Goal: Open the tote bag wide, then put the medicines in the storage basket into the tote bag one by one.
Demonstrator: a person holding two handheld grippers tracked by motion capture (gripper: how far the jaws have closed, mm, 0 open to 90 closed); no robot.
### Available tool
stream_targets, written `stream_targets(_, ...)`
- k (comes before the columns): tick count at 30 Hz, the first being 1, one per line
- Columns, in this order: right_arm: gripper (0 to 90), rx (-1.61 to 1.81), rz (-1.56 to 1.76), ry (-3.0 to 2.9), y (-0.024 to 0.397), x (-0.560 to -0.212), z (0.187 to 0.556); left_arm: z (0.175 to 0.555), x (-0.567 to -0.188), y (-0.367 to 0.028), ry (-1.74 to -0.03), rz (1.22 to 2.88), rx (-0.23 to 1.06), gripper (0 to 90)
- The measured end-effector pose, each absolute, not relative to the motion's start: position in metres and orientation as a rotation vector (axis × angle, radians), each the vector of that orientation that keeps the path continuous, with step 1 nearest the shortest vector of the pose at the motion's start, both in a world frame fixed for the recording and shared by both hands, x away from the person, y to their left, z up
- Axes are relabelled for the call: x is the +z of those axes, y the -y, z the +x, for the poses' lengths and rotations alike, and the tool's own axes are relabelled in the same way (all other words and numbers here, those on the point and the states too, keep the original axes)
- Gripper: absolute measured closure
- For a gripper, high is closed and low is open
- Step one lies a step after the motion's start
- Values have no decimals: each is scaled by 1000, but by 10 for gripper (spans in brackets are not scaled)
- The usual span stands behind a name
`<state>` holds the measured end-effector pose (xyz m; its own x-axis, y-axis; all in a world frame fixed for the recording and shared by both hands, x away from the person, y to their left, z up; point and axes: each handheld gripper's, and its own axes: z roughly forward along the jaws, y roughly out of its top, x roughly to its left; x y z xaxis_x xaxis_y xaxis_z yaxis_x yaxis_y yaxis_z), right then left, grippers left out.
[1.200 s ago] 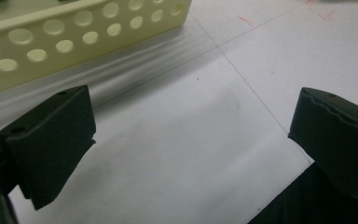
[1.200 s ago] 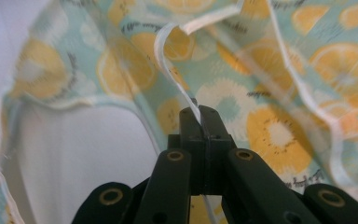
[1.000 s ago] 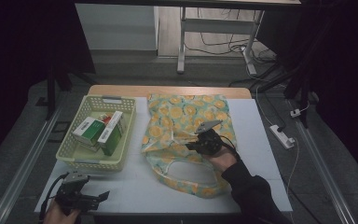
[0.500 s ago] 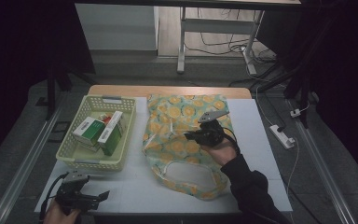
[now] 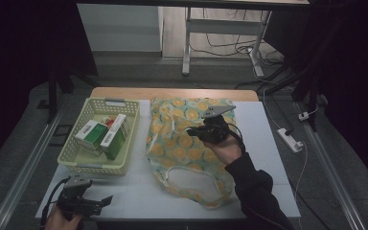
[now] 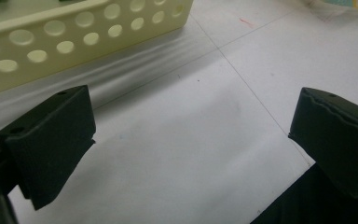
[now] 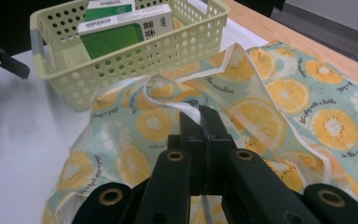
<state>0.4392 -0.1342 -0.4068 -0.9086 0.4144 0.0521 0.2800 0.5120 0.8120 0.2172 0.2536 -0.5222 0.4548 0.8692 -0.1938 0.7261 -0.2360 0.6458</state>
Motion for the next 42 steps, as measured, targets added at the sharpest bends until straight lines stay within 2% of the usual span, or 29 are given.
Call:
stream_targets(15, 896, 1361, 615, -2568, 135, -387, 447, 217, -522, -253, -1330, 2024, 268, 3)
stream_targets(42, 896, 1392, 642, -2559, 142, -388, 448, 215, -521, -256, -1327, 1990, 276, 0)
